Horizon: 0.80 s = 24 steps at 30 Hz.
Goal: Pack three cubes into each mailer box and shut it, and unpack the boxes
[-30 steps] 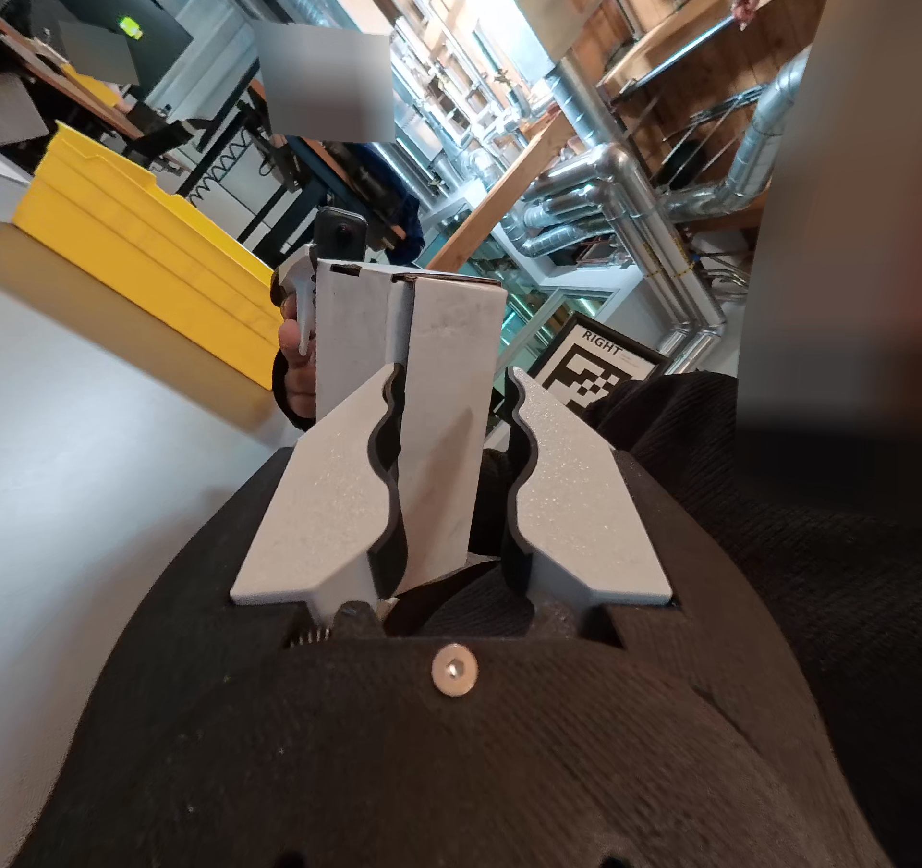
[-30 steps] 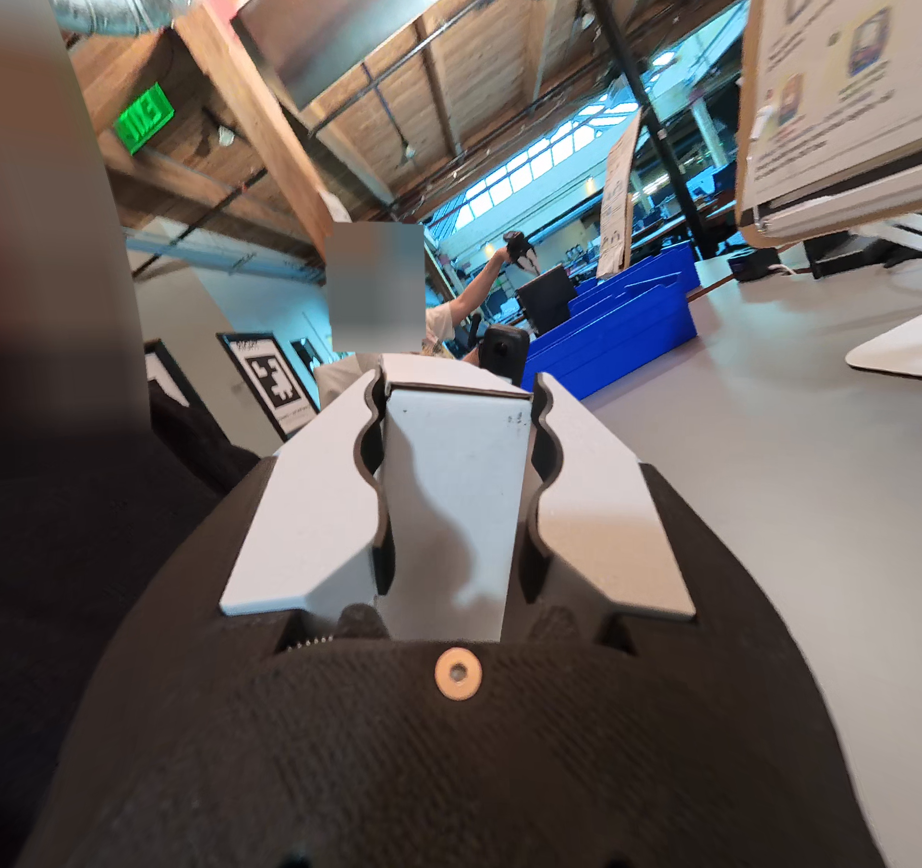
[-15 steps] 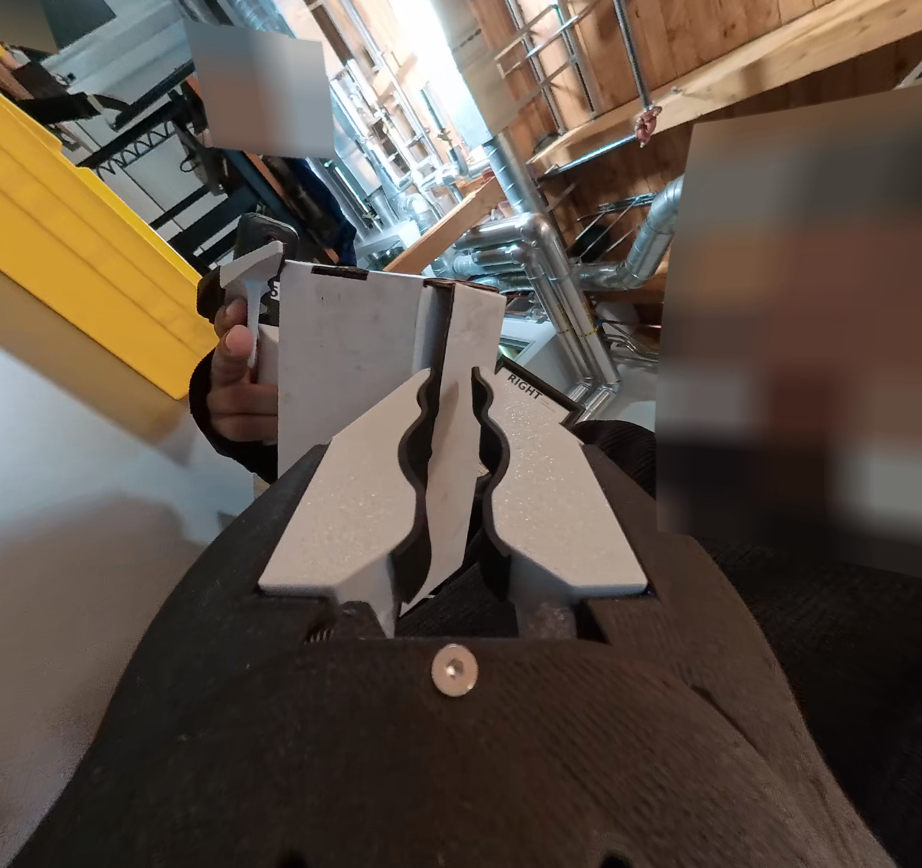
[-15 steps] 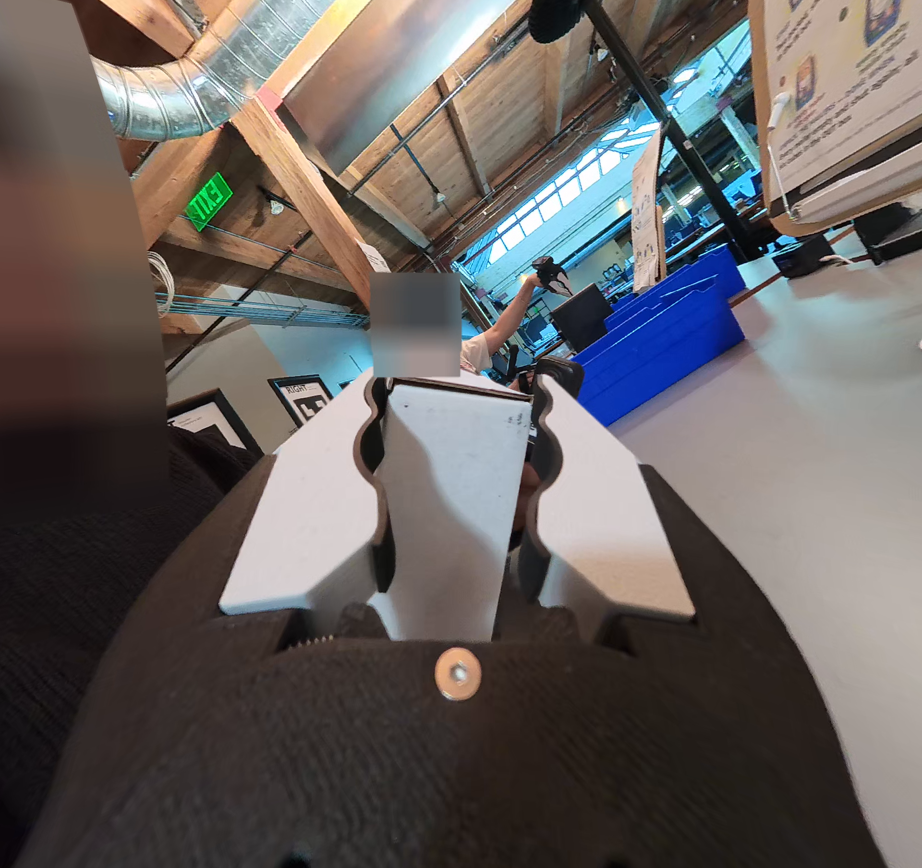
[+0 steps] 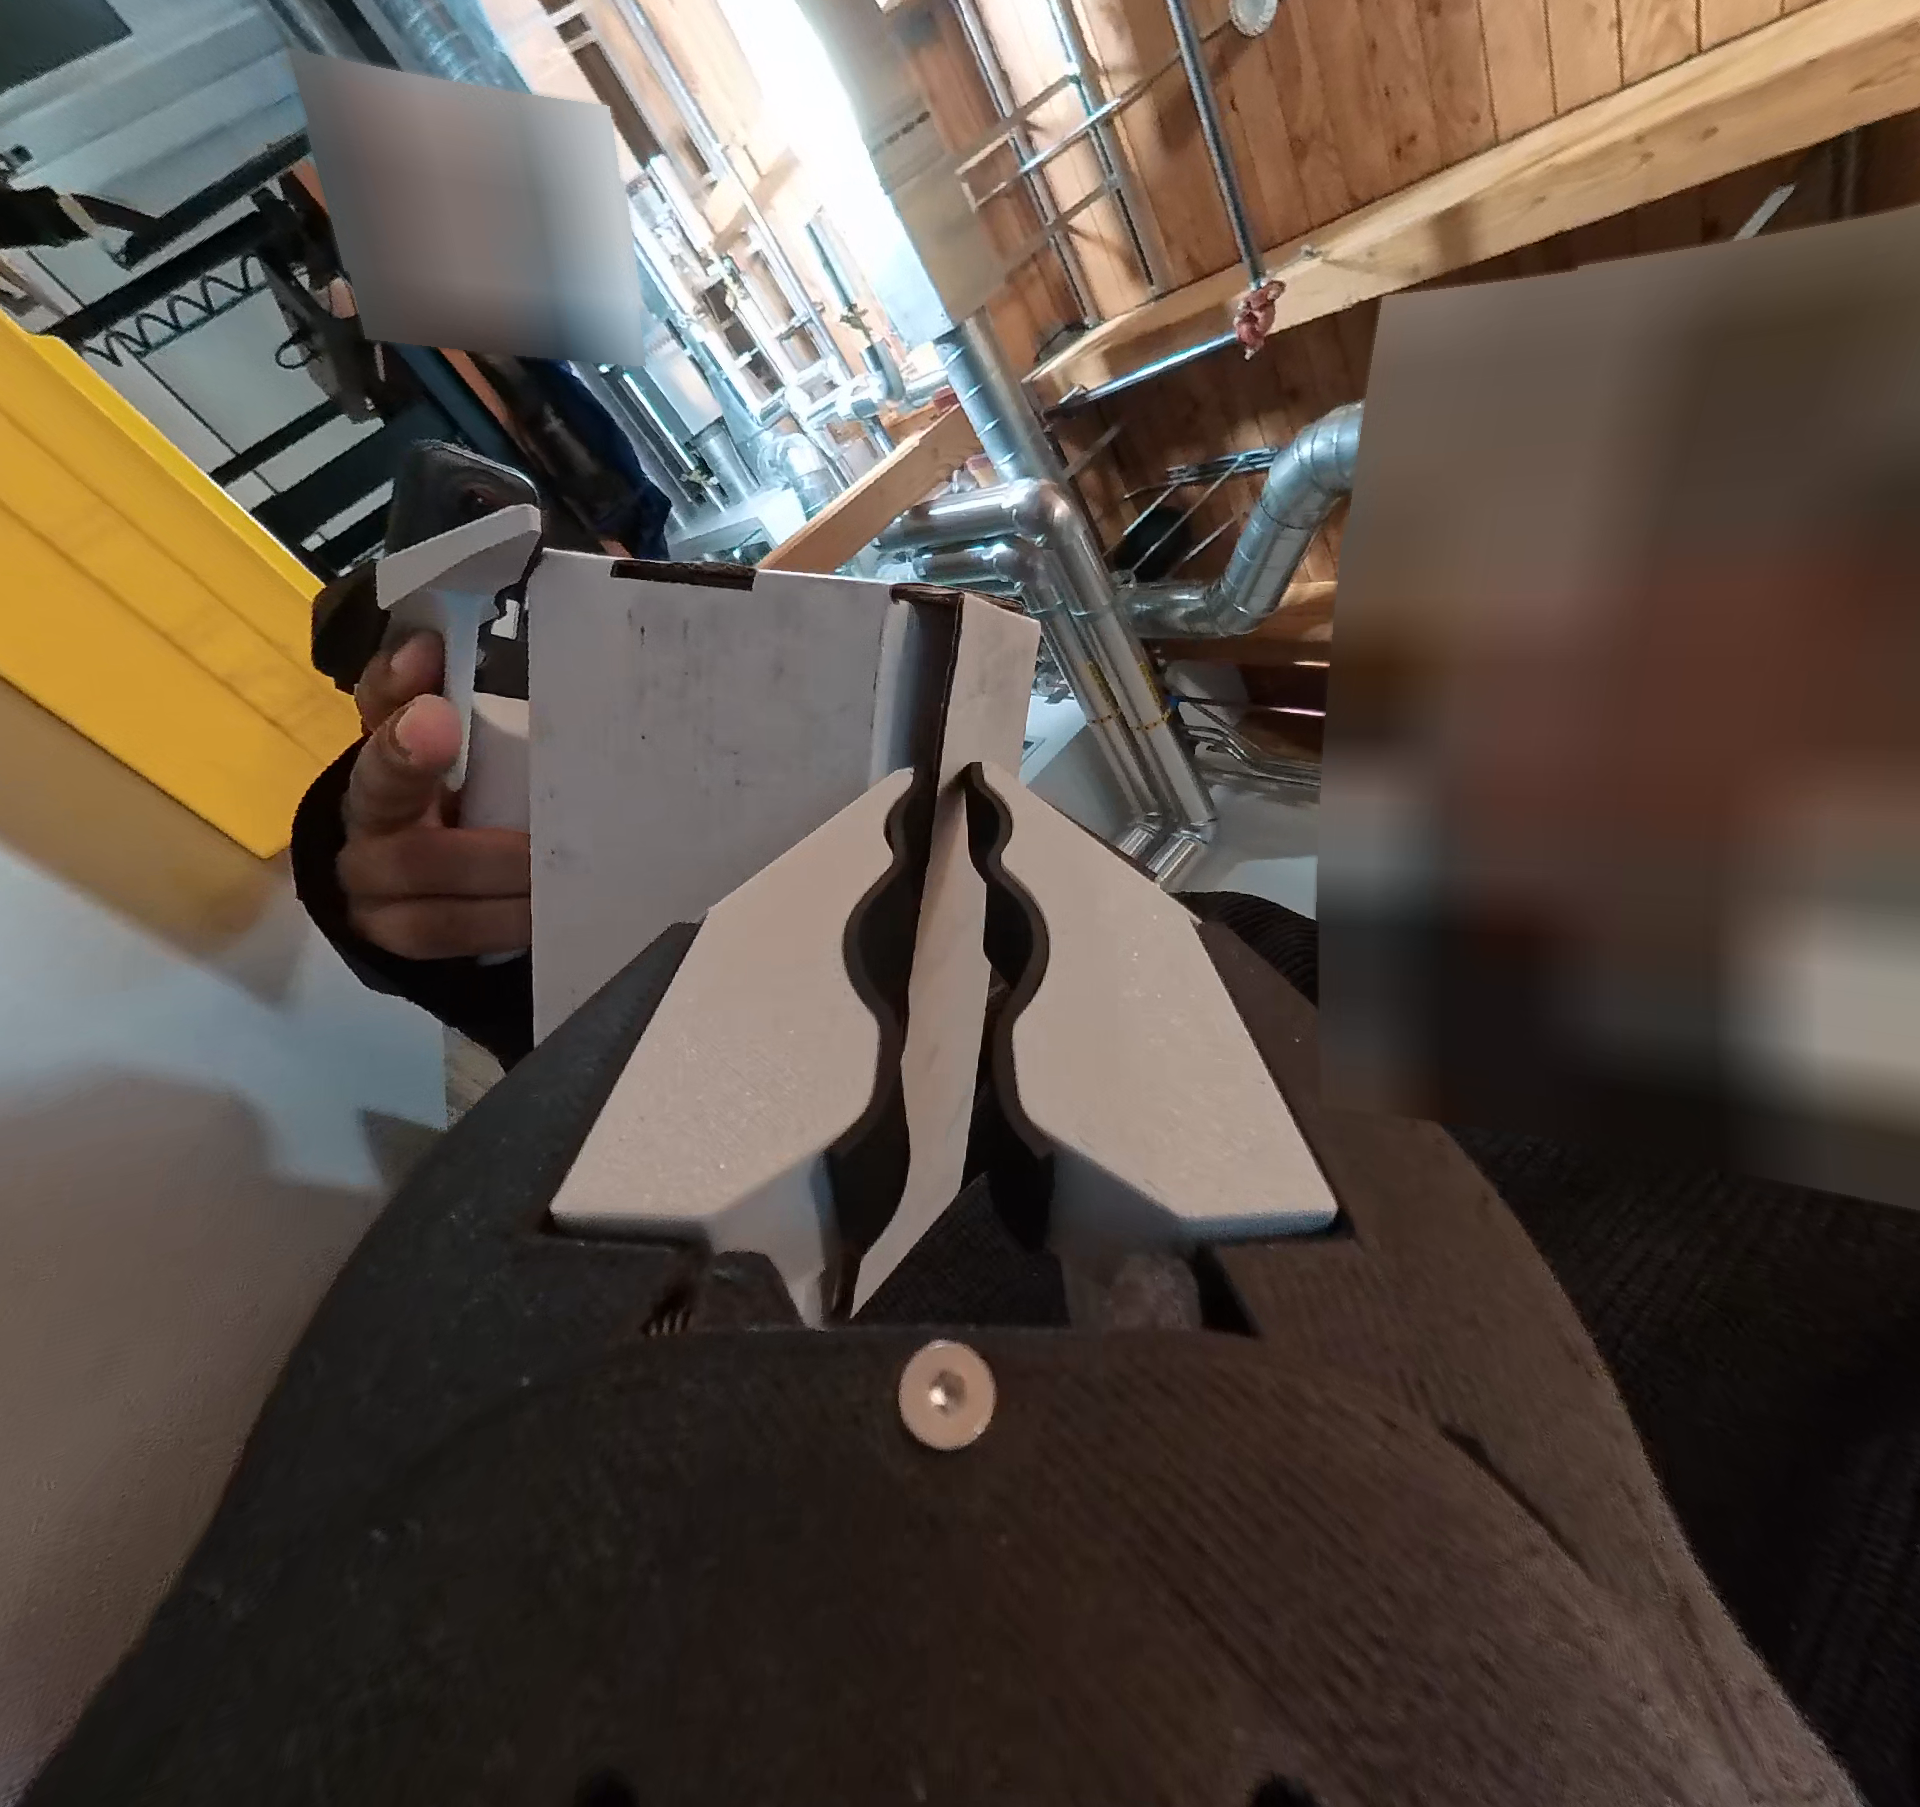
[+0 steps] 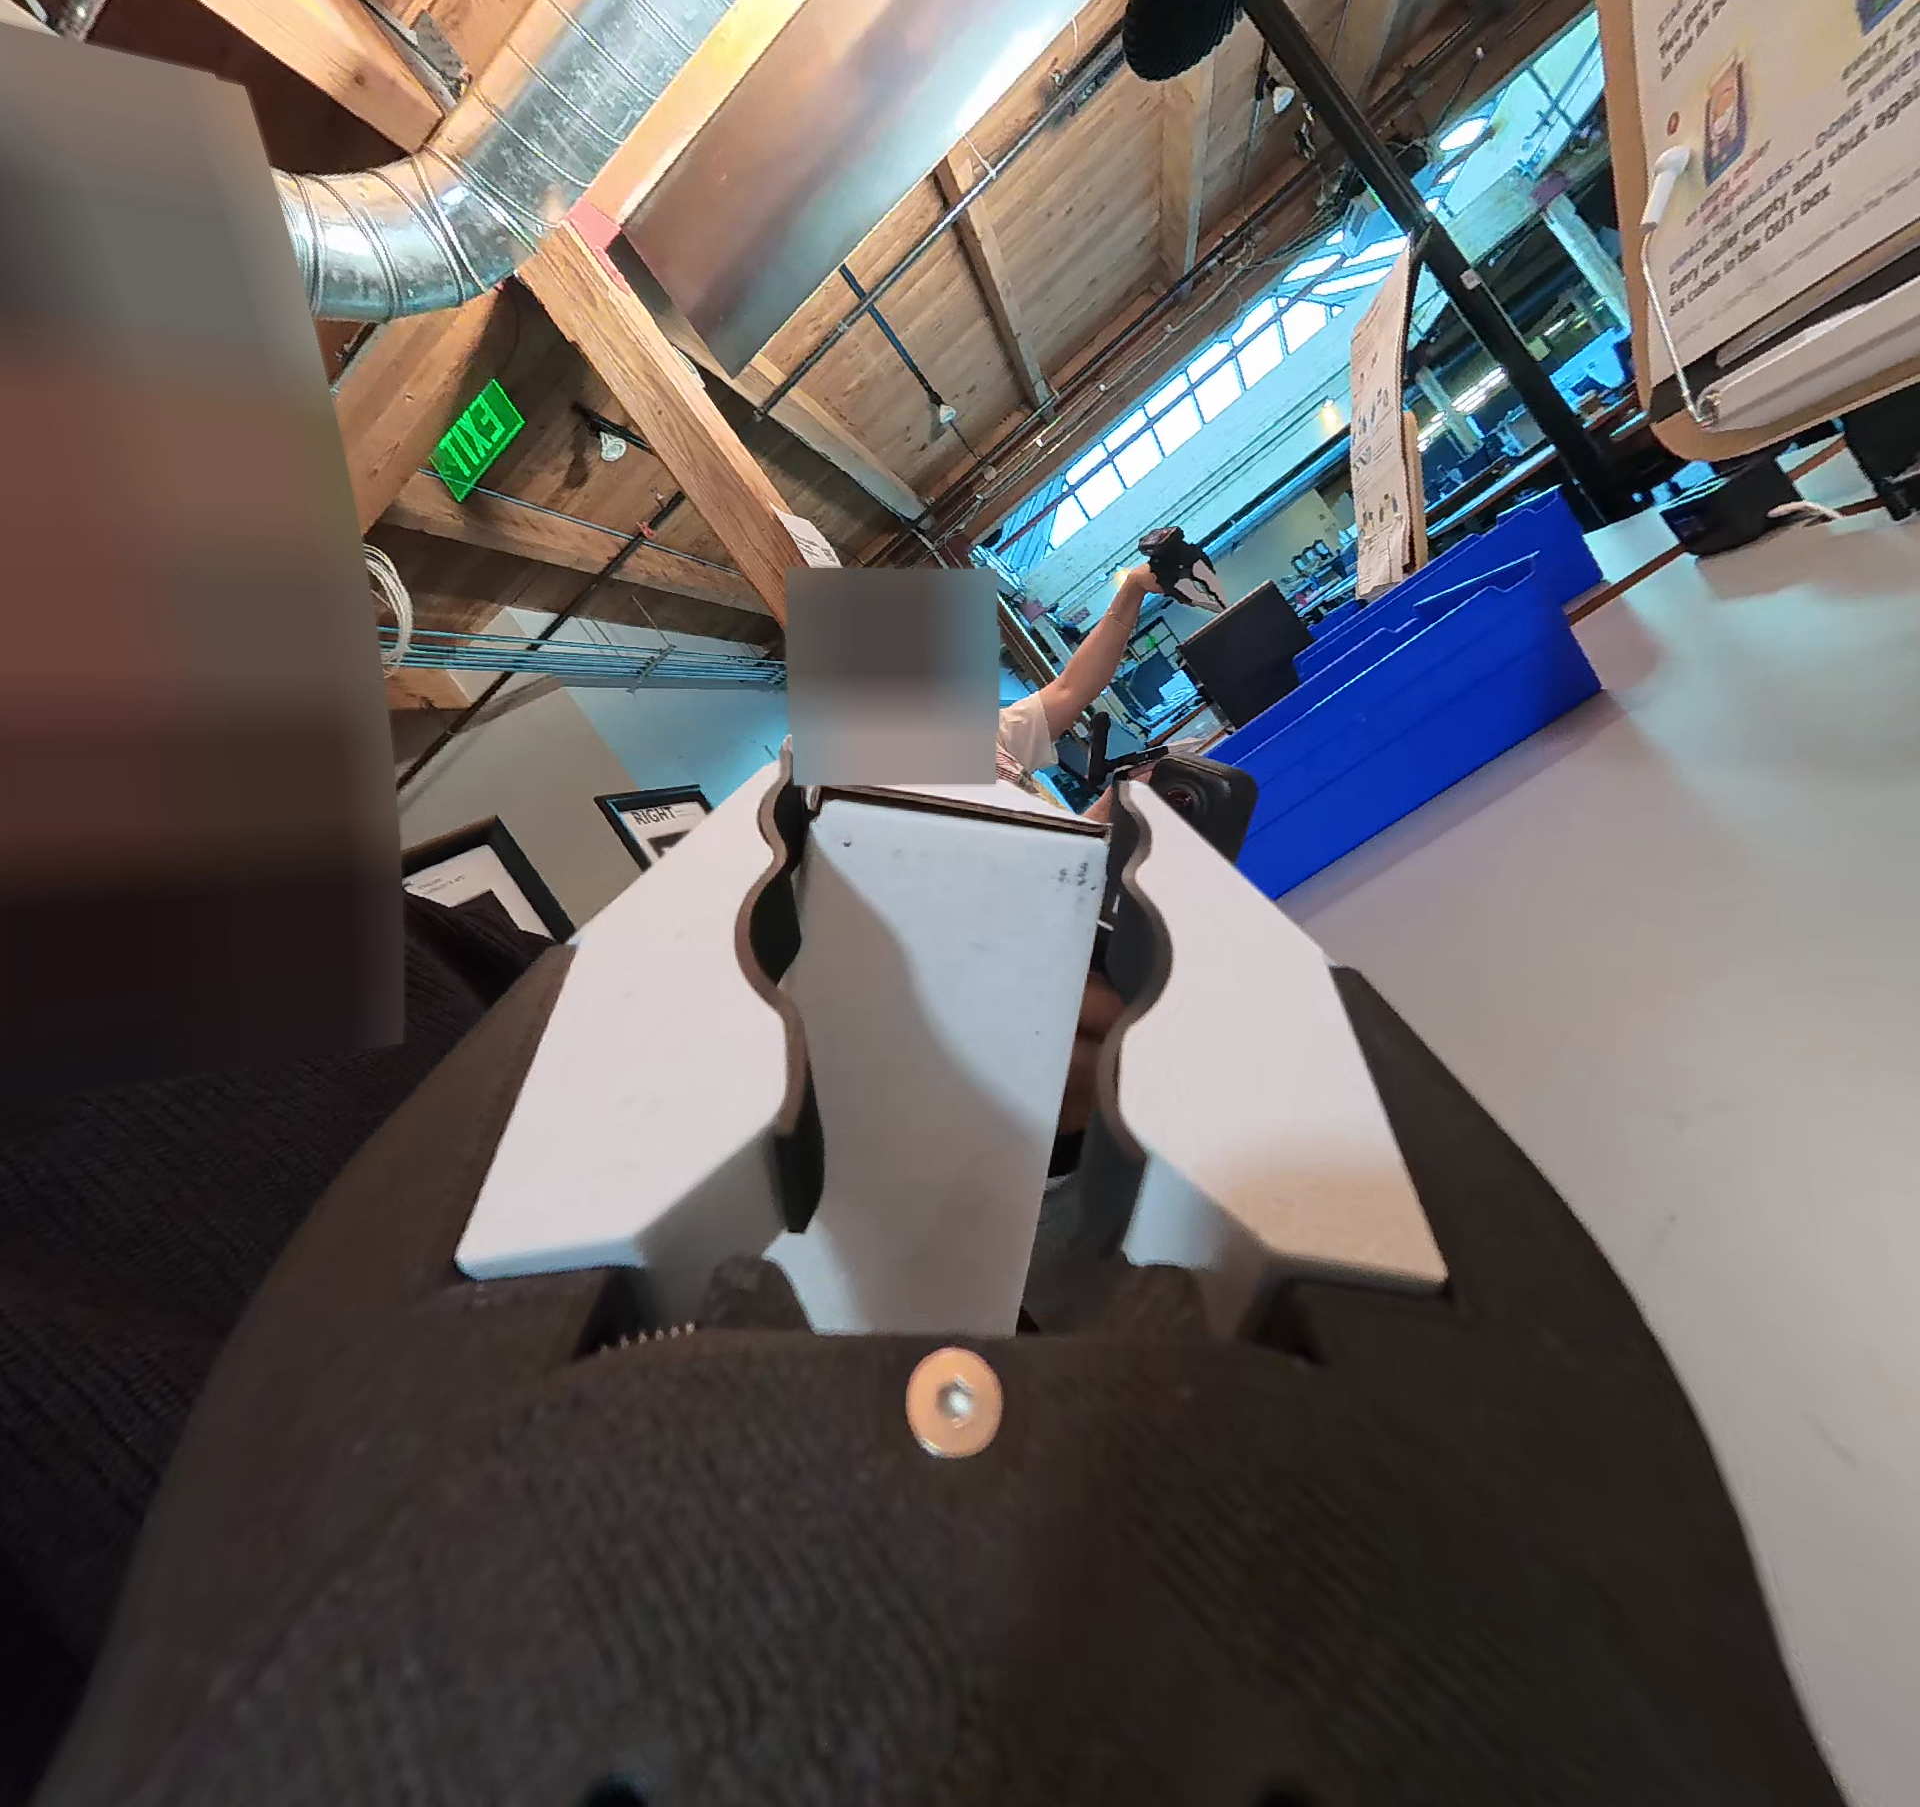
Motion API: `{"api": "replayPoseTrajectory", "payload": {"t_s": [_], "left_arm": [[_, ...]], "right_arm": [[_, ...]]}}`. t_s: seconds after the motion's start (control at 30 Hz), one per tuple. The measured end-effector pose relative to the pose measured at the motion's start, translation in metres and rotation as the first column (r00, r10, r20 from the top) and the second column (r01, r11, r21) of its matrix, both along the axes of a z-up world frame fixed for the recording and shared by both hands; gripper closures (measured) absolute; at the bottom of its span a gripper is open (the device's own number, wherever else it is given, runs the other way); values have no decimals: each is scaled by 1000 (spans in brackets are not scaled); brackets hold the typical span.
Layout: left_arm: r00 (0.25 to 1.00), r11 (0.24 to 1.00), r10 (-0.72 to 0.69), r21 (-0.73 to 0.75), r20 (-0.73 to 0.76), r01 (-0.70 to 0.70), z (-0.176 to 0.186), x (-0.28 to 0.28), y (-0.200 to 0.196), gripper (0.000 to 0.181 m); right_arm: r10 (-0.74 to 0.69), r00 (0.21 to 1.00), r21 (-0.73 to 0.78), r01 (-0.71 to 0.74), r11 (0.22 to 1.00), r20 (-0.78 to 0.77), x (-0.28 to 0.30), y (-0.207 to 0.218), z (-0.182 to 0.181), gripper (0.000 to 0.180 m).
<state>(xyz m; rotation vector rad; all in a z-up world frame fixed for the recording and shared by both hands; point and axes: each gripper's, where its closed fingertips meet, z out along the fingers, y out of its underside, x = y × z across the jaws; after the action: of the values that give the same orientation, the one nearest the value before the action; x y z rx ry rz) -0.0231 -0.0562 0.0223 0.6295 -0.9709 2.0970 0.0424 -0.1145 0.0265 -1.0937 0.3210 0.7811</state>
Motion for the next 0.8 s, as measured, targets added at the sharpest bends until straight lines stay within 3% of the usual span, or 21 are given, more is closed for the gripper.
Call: {"api": "replayPoseTrajectory", "payload": {"t_s": [0.13, 0.23, 0.27, 0.37, 0.47, 0.57, 0.63, 0.73, 0.8], "left_arm": [[999, 999, 33, 29, 42, -34, 3, -1, -2, 180], [994, 994, 106, 26, 23, -107, 4, 11, 3, 181], [990, 990, 142, 26, 11, -142, 4, 15, 6, 181], [971, 970, 240, 34, -11, -239, 0, 28, 21, 181], [905, 908, 418, 62, -86, -413, -11, 52, 46, 181], [742, 770, 636, 105, -211, -630, -30, 76, 88, 181], [628, 666, 741, 146, -237, -731, -36, 80, 112, 181], [471, 508, 859, 229, -199, -830, -37, 77, 130, 181], [406, 439, 898, 283, -170, -853, -37, 76, 132, 181]], "right_arm": [[25, 999, 25, -23, 999, -47, 1, 0, -1, 121], [-41, 994, -7, 40, 999, -103, 16, 2, -11, 122], [-88, 990, -42, 84, 996, -112, 24, 2, -18, 139], [-163, 969, -51, 156, 986, -186, 45, -10, -23, 120], [-254, 951, -109, 237, 965, -174, 58, -16, -29, 115], [-387, 920, -283, 386, 878, 54, 58, -4, -44, 105], [-448, 848, -353, 526, 774, 282, 52, 7, -49, 104], [-428, 654, -376, 731, 569, 624, 38, 28, -59, 118], [-338, 457, -292, 850, 439, 823, 25, 44, -62, 128]]}}
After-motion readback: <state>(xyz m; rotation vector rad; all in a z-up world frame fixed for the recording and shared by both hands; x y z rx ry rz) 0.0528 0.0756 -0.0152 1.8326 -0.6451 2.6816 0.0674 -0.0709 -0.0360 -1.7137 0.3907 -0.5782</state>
